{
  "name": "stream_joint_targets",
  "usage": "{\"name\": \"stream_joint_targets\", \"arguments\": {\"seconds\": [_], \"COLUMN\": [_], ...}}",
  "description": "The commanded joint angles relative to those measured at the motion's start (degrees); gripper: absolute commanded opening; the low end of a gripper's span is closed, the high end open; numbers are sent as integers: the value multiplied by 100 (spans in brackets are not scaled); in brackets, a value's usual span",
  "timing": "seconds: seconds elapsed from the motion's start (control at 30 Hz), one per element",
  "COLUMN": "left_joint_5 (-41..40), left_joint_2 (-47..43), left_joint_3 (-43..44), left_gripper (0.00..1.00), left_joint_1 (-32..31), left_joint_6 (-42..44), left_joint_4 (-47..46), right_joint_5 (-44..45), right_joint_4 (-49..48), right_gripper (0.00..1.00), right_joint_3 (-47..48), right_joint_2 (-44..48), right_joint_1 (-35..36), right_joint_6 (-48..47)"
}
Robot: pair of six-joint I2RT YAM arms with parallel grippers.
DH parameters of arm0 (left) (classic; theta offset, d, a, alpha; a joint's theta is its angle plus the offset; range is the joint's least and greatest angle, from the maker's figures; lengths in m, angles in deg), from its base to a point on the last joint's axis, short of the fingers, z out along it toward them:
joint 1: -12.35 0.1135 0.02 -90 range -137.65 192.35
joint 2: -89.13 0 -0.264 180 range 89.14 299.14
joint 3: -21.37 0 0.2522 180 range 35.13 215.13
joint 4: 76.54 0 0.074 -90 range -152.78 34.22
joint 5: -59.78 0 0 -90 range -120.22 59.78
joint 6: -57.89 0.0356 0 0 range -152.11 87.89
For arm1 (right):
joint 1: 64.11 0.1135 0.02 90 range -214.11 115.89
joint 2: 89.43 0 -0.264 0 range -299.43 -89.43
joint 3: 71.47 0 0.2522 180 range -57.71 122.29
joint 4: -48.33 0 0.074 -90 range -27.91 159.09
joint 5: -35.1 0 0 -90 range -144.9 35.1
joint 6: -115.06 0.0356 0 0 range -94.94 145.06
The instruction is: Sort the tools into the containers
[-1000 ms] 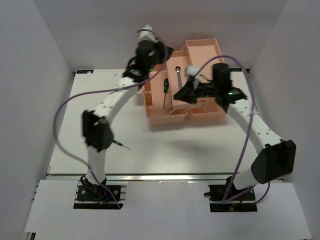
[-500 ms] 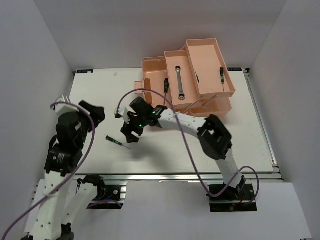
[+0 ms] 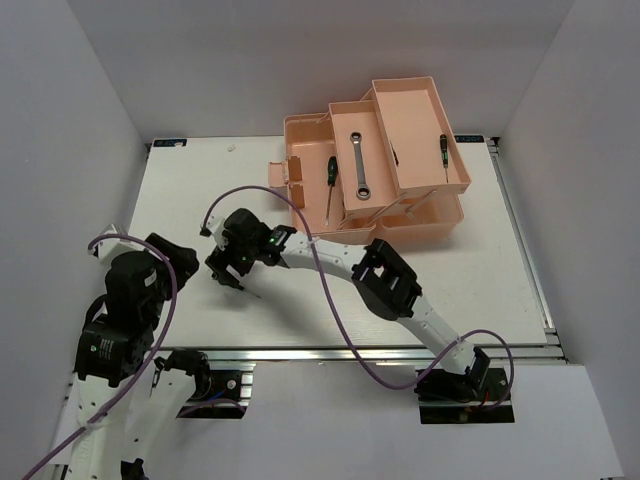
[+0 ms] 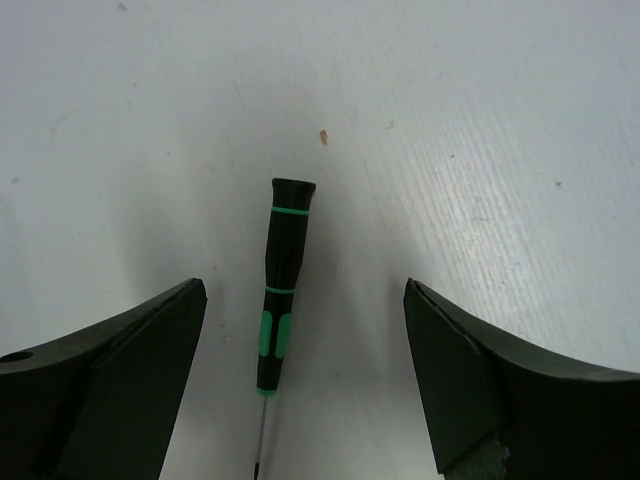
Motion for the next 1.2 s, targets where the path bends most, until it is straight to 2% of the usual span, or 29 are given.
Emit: {"name": "stream_joint_targets", "arguments": {"seconds": [0.0, 0.13, 0.23, 0.27, 0.33, 0.37, 0.43, 0.47, 0.53, 0.57, 0.63, 0.73, 0.77, 0.8, 0.83, 0.87, 0.93, 0.97, 1.1, 1.17], "left_joint_5": [-42, -68, -104, -104, -121, -130, -121, -121, -69, -42, 54, 309, 405, 441, 485, 511, 626, 669, 1003, 1152], "left_joint_2": [-31, -58, -58, -58, -75, -84, -145, -172, -259, -286, -347, -532, -593, -707, -769, -822, -849, -831, -559, -244], "left_joint_3": [197, 320, 399, 400, 391, 373, 329, 260, 145, -12, -206, -707, -830, -1101, -1234, -1357, -1665, -1753, -2166, -2430], "left_gripper": [82, 82, 82, 82, 82, 82, 82, 82, 82, 82, 81, 76, 73, 68, 57, 51, 37, 33, 28, 28], "left_joint_1": [2, 10, 2, 10, 10, 10, 10, 2, 2, 2, 2, 2, 2, 10, 2, 2, 2, 10, 2, 2], "left_joint_6": [-58, -59, -32, -32, -23, -32, -58, -76, -181, -208, -366, -576, -621, -725, -787, -831, -946, -955, -929, -894], "left_joint_4": [373, 514, 611, 628, 655, 672, 655, 646, 593, 532, 444, 146, 67, -126, -223, -433, -671, -942, -1734, -2321], "right_joint_5": [384, 866, 1087, 1270, 1368, 1455, 1491, 1509, 1527, 1466, 1203, 63, -846, -1334, -1904, -2919, -3682, -4059, -4020, -3479], "right_joint_4": [-259, -364, -408, -400, -365, -287, -190, -128, -93, -75, -5, 372, 487, 592, 767, 830, 831, 787, 286, 137], "right_gripper": [84, 79, 71, 63, 53, 44, 34, 21, 5, 0, 0, 0, 0, 0, 0, 0, 0, 0, 0, 0], "right_joint_3": [125, 107, -59, -121, -235, -357, -525, -761, -1043, -1305, -1431, -1212, -1107, -845, -686, -519, -45, 79, 55, -68], "right_joint_2": [-101, -277, -303, -303, -277, -277, -198, -154, 74, 249, 443, 794, 891, 1101, 1207, 1287, 1506, 1664, 2295, 2717], "right_joint_1": [170, 293, 355, 381, 443, 460, 496, 496, 478, 452, 259, -188, -329, -626, -795, -944, -1349, -1463, -2121, -2359], "right_joint_6": [196, -129, -400, -471, -630, -744, -797, -832, -859, -859, -754, -490, -481, -464, -411, -332, 113, 352, 1109, 1224]}}
